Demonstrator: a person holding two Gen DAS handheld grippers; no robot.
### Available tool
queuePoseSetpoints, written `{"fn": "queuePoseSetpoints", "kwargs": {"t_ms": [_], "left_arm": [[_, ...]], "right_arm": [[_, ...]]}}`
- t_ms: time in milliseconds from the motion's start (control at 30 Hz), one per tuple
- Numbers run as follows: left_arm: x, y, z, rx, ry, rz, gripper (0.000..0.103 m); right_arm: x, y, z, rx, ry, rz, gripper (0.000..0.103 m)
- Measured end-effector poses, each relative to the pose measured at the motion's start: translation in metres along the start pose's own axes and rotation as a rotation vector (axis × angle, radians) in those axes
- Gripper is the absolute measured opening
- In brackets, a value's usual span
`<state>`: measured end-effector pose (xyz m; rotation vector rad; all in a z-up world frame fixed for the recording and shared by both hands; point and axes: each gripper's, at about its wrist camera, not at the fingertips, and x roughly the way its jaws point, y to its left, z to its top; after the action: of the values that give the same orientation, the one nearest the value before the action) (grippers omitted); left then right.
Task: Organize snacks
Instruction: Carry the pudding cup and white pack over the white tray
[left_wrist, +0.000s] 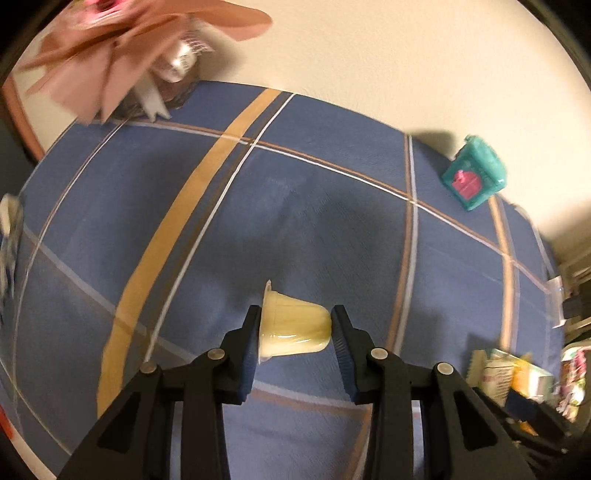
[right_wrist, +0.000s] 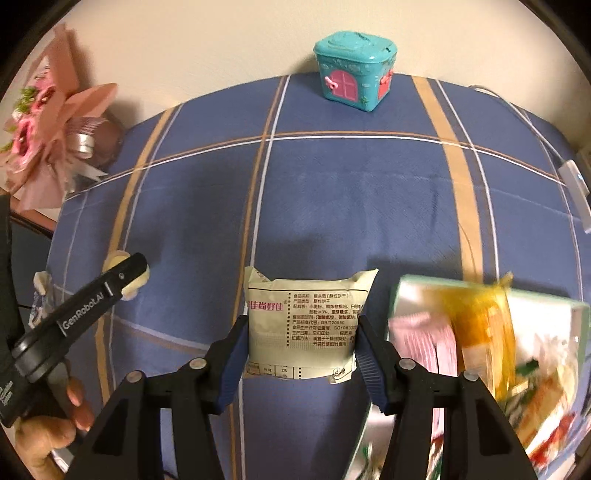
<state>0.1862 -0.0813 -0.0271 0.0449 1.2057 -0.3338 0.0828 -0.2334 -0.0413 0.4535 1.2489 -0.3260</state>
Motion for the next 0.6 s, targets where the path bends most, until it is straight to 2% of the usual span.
{"fn": "queuePoseSetpoints", "kwargs": {"t_ms": [100, 300, 600], "left_arm": [[-0.015, 0.002, -0.016, -0.034, -0.014, -0.034, 0.039], [-0.045, 0.002, -0.054, -0.063, -0.037, -0.056, 0.039], [-0.089, -0.019, -0.096, -0.021, -0.096, -0.108, 0.039]], "right_arm": [[-0.014, 0.002, -0.018, 0.008, -0.02, 0.007, 0.058], [-0.051, 0.005, -0.057, 0.003, -0.078, 0.004, 0.059], [-0.083, -0.004, -0.102, 0.026, -0.154, -0.022, 0.059]]}}
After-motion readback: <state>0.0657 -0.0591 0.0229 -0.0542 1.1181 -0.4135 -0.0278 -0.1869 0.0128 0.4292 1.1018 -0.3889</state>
